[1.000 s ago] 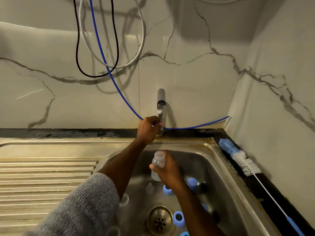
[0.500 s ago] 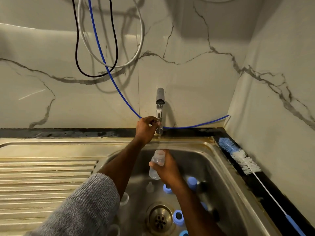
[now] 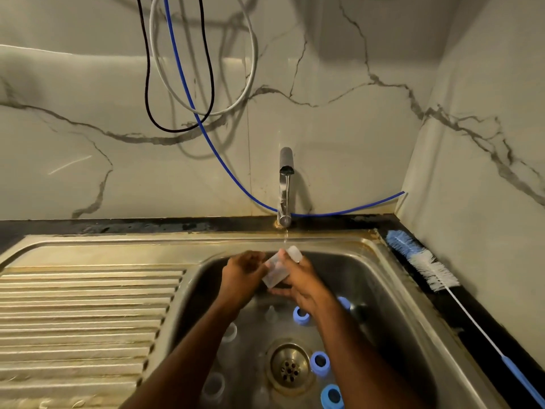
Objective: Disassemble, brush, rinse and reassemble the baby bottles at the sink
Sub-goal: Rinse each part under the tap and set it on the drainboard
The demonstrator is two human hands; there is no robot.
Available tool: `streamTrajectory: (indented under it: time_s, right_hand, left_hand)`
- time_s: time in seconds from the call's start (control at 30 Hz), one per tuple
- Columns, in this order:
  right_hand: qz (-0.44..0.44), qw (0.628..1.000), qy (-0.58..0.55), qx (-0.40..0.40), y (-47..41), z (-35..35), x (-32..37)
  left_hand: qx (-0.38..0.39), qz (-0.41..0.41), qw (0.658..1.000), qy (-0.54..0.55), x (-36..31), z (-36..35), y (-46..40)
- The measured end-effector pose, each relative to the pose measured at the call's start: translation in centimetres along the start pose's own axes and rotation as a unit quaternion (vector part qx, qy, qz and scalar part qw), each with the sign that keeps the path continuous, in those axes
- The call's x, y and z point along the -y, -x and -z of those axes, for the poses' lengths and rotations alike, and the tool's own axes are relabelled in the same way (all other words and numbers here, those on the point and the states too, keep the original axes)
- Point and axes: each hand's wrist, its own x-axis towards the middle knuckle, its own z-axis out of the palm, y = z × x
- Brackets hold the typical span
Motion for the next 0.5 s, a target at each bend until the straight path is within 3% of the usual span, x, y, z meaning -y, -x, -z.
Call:
streamTrajectory:
  time_s: [0.17,0.33,0.5]
  right_hand:
    - [-0.01,0.997,-0.07,-0.003,-0.3,0.5,-0.2]
    - [-0.035,0.981,-0.189,-0.006,-0.7,0.7,-0.7]
    - [-0.073,0.97,-0.232,0.011,-1.0,0.6,-1.9]
  left_hand:
    - [0.043,-0.06,0.997,-0.02,1.0,-0.7,0.7]
    - [-0.026,-0.075,0.997,0.011,0.2,-1.8,-0.2]
    - [-0.053,-0.084,0.995,0.033,-0.2,-3.6,-0.2]
